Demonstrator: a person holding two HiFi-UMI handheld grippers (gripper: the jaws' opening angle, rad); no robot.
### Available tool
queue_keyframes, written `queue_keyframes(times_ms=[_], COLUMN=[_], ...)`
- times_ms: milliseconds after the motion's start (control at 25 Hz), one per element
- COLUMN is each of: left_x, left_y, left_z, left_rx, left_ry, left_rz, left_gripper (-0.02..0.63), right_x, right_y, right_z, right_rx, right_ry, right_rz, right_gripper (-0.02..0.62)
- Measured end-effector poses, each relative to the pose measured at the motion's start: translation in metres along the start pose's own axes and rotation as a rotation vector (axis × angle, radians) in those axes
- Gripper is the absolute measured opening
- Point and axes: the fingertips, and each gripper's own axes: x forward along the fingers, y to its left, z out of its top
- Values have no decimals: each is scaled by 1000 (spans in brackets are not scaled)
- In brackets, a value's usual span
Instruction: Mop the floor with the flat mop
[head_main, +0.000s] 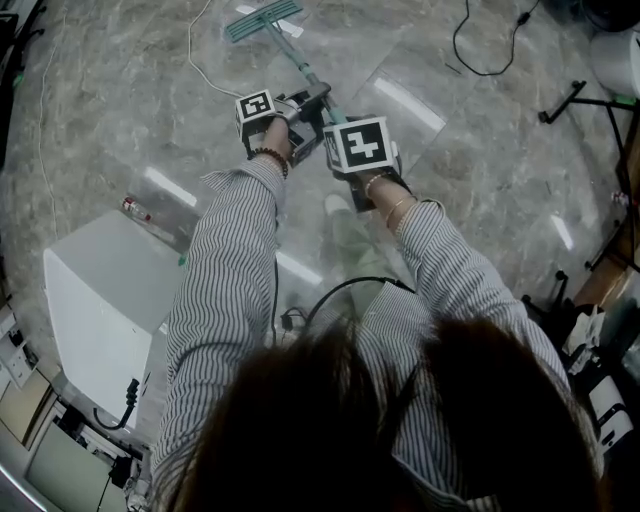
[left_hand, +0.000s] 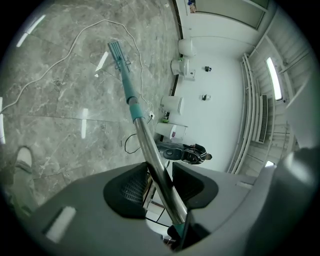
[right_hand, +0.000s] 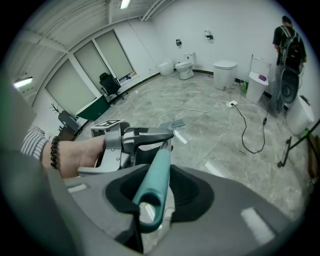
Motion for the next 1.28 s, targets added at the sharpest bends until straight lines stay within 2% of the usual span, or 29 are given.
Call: queue_keyframes(times_ms=[200,360,560,800,1080,1280], left_x=[-12,-23,-38,-81,-133,-172], left_y=[6,15,33,97,145,176], left_z=[-32,-71,-132,-239,-384,-472], left_rx=[17,18,18,0,19,28], left_ry=[3,13,-18,-26,47,104], left_rz=[-14,-23,-55,-81,-40,6], left_gripper=[160,161,161,161,161,160], right_x=[-18,-41,-74,-119,-184,-228], right_y=[5,7,8,22,39,56], right_z=[-30,-62,-118,-243,-385,-473], right_rx=[0,7,8,16,31,34], right_ry=[-6,-26,-42,-37,-42,-16], right_rz=[-8,-4,-9,-17,-31,-44], right_gripper=[114,114,114,114,114,114])
